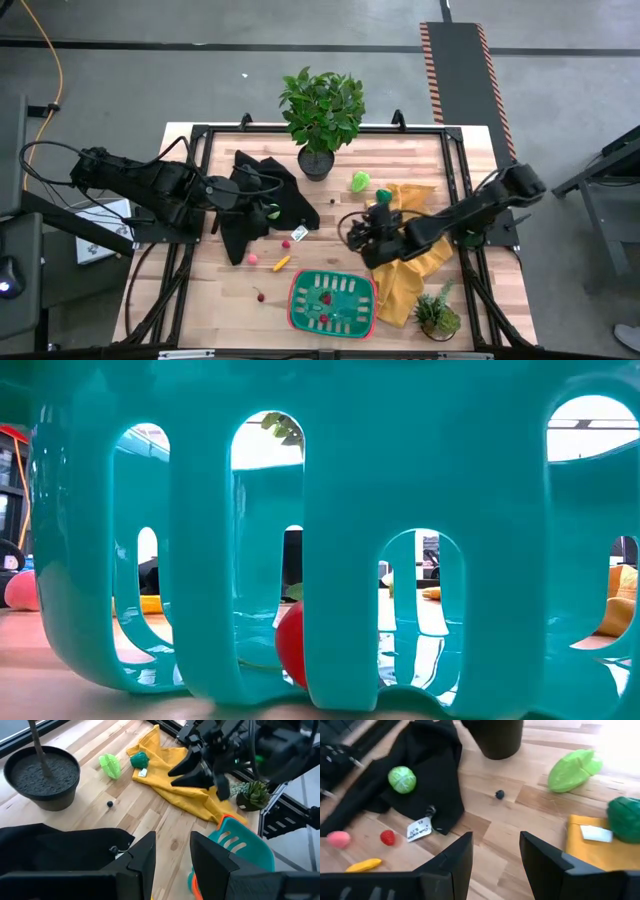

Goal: Pick and placing Produce into tupperware
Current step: Put the blueberry into the blue bin

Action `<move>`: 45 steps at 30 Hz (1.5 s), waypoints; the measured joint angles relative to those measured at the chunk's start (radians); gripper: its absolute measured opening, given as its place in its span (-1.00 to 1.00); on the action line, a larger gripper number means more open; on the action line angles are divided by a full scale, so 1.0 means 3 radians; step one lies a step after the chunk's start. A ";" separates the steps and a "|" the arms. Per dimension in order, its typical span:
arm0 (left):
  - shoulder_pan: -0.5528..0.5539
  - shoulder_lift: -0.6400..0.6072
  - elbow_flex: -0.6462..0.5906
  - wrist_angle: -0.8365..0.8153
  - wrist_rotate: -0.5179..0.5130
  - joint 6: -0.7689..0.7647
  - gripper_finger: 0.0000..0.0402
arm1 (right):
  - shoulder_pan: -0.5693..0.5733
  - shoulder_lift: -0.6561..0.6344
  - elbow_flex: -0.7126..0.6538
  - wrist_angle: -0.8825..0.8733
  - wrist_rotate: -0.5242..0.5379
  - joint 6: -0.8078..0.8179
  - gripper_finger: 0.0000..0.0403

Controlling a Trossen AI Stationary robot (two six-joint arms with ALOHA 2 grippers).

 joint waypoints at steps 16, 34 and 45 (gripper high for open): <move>0.0000 0.0001 0.0000 -0.0255 0.0025 -0.0001 -0.45 | -0.0521 0.1284 0.1324 -0.0430 -0.0492 0.0362 -0.24; 0.0000 0.0001 0.0000 -0.0520 0.0344 0.0464 -0.45 | -0.0631 0.1972 0.2465 -0.1778 -0.0457 0.1106 -0.24; -0.0001 0.0001 0.0000 -0.0473 0.0623 0.0438 -0.45 | -0.0625 0.1974 0.2389 -0.1697 -0.0736 0.1190 -0.24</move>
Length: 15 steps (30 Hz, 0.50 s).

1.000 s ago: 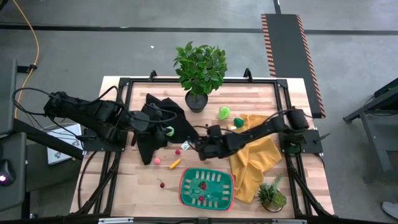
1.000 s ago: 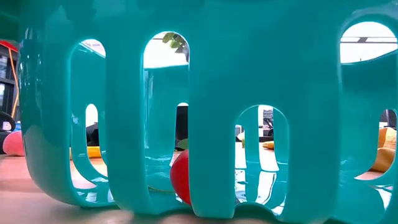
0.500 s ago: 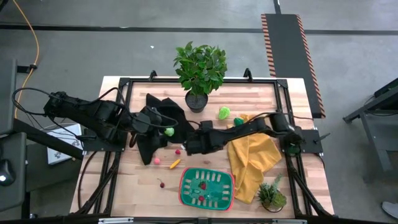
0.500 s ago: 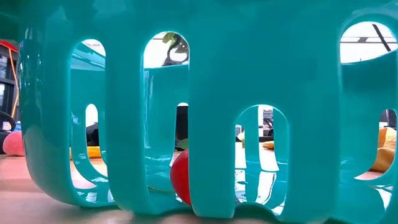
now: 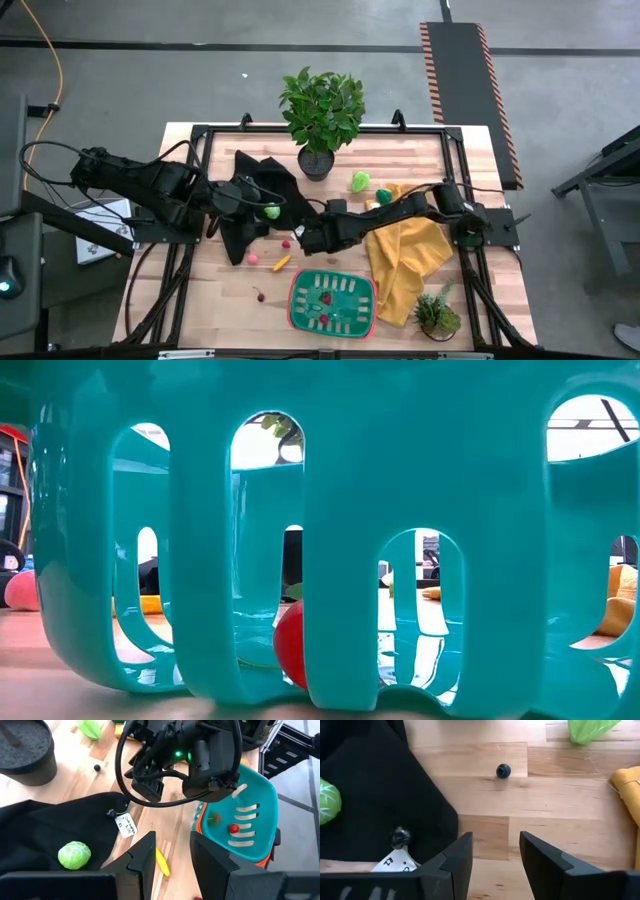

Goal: Pick and placing Produce into tupperware
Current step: Put the blueberry into the blue bin

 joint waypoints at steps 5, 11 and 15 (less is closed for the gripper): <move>0.0000 0.0000 -0.0001 -0.0065 0.0017 0.0017 -0.45 | -0.0082 0.0000 -0.0002 -0.0015 0.0023 -0.0070 -0.24; 0.0001 0.0000 -0.0001 -0.0205 0.0012 0.0080 -0.45 | -0.0215 0.0000 -0.0003 -0.0009 0.0025 -0.0225 -0.24; 0.0000 0.0000 -0.0001 -0.0227 0.0010 0.0086 -0.45 | -0.0298 0.0000 -0.0003 0.0039 -0.0014 -0.0327 -0.24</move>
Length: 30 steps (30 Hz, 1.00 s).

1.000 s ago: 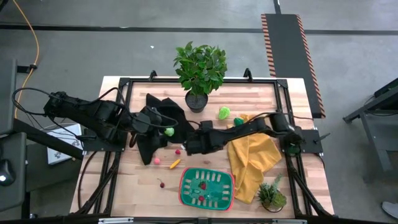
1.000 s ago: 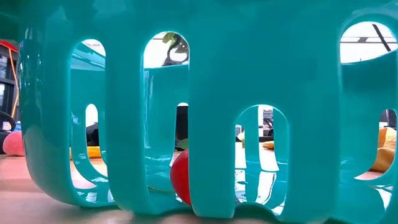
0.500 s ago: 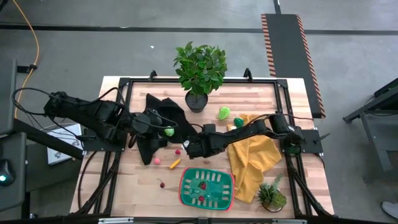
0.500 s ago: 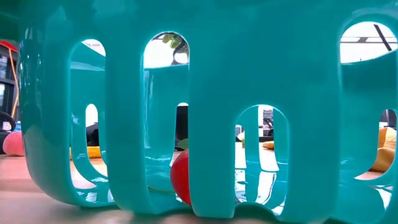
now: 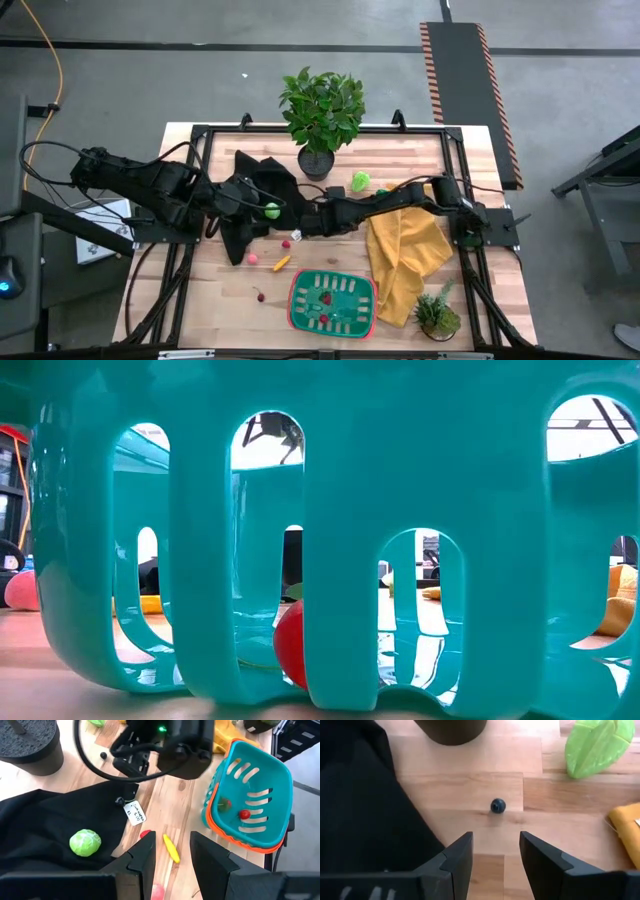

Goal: Pick and placing Produce into tupperware
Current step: Put the blueberry into the blue bin

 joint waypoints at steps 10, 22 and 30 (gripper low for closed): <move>0.0000 0.0000 0.0000 0.0000 -0.0009 0.0081 -0.45 | -0.0183 0.0040 -0.0005 0.0043 -0.0131 -0.0239 -0.24; 0.0001 -0.0001 0.0000 -0.0050 -0.0034 0.0193 -0.45 | -0.0214 0.0215 -0.0003 0.0181 -0.0145 -0.0285 -0.24; 0.0000 -0.0001 0.0000 -0.0051 -0.0036 0.0266 -0.45 | -0.0215 0.0257 -0.0004 0.0192 -0.0065 -0.0259 -0.24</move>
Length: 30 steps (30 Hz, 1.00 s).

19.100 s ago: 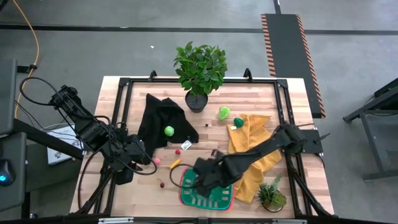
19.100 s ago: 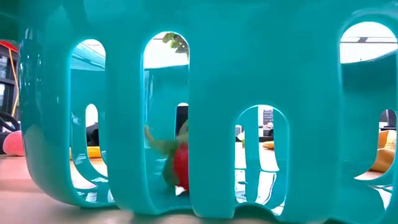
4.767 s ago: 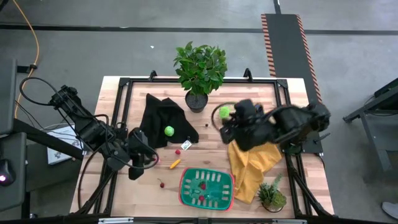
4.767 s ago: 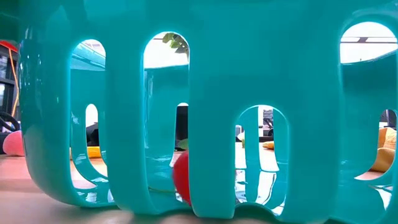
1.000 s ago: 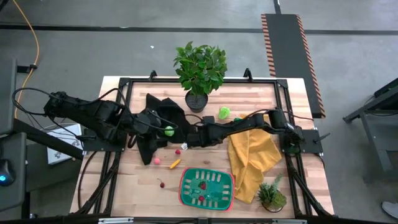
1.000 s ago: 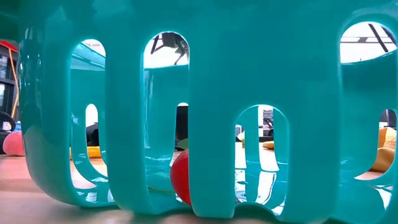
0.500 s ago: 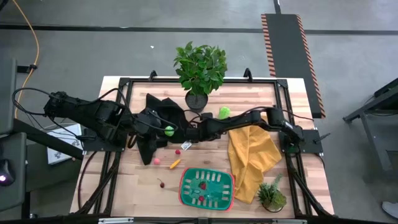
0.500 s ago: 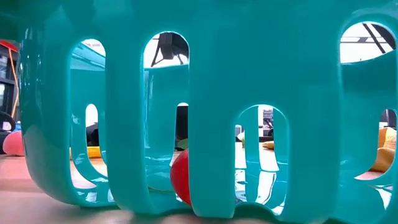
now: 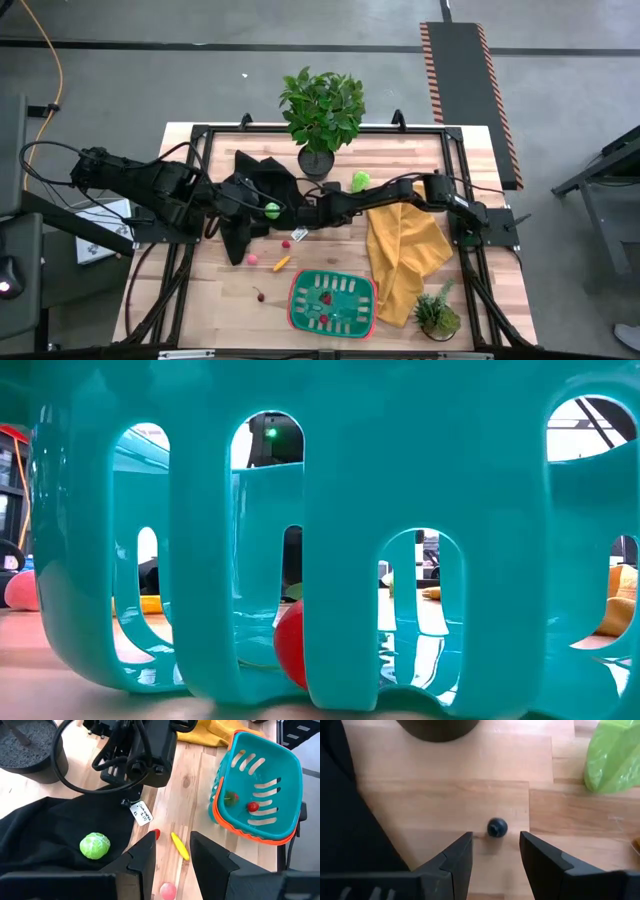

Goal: Pick and placing Produce into tupperware
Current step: Put the blueberry into the blue bin

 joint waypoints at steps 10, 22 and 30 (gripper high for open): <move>0.0001 0.0001 0.0000 -0.0007 -0.0001 0.0011 -0.45 | -0.0006 -0.0003 0.0001 -0.0002 0.0218 0.0003 -0.24; 0.0000 0.0001 0.0000 -0.0058 0.0000 0.0010 -0.45 | 0.0053 0.0084 0.0000 -0.0013 0.0406 0.0073 -0.24; 0.0001 0.0001 0.0000 -0.0096 0.0000 0.0010 -0.45 | 0.0071 0.0097 0.0001 0.0032 0.0418 0.0074 -0.24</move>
